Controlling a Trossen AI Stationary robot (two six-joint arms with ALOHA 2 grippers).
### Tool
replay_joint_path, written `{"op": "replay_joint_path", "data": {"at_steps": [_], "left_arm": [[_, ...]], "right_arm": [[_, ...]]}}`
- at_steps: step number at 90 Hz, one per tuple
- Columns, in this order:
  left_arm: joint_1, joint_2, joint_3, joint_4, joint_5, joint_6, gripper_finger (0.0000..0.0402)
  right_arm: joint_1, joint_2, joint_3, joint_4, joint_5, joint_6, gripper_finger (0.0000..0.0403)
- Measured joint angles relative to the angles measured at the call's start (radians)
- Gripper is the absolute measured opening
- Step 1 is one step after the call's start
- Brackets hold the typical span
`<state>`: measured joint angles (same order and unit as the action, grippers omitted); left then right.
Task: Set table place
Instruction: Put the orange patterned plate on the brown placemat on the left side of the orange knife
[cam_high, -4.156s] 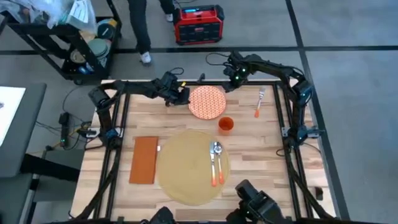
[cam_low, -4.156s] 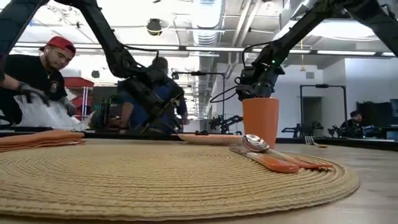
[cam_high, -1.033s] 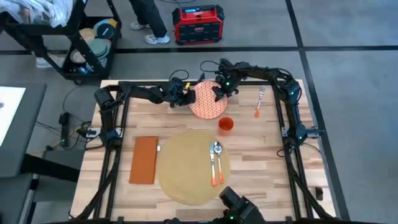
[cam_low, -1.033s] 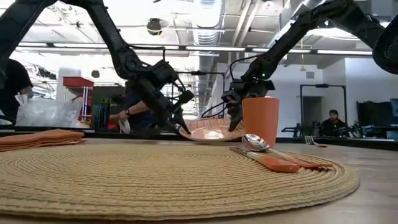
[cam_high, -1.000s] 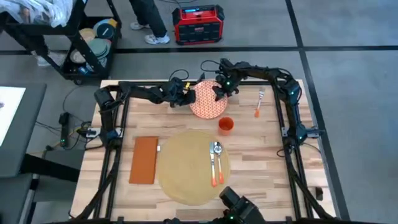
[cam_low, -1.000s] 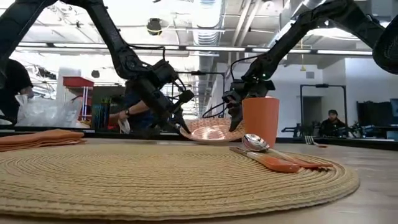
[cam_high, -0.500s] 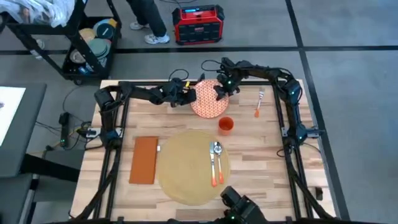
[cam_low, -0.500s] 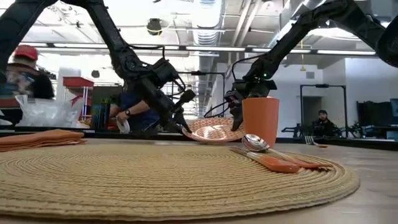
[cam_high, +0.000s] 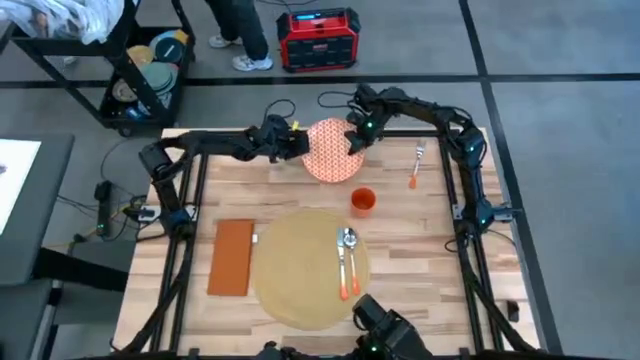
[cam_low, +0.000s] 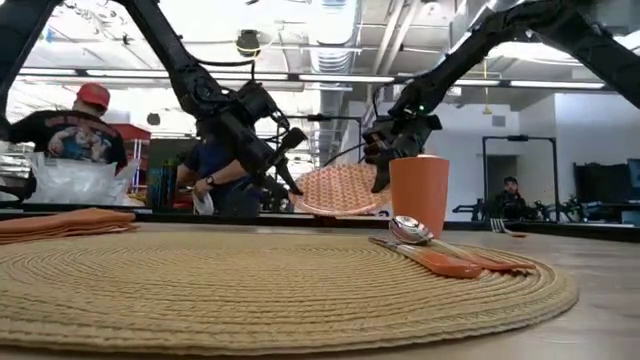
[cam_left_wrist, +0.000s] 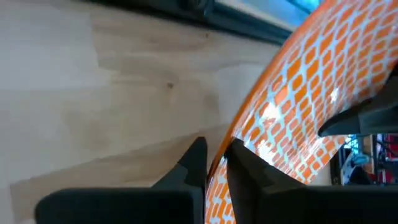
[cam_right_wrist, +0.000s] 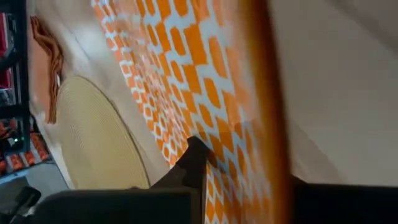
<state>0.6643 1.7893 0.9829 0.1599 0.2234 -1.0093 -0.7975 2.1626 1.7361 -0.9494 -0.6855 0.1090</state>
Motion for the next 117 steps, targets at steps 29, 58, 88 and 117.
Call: {"op": "replay_joint_path", "data": {"at_steps": [29, 58, 88, 117], "left_arm": [[0.028, -0.098, 0.0, -0.02, 0.007, 0.012, 0.0016], [0.019, -0.259, 0.0, -0.29, 0.071, 0.053, 0.0015], [-0.047, -0.401, 0.032, -0.574, 0.082, 0.098, 0.0011], [-0.234, -0.415, 0.032, -0.753, 0.094, 0.126, 0.0012]], "right_arm": [[0.0, -0.001, 0.149, -0.12, -0.004, -0.028, 0.0011], [0.065, -0.011, 0.17, -0.164, -0.074, -0.034, 0.0004], [0.172, -0.012, 0.3, -0.292, -0.065, -0.057, 0.0001], [0.299, -0.009, 0.308, -0.381, -0.045, -0.123, 0.0002]]}}
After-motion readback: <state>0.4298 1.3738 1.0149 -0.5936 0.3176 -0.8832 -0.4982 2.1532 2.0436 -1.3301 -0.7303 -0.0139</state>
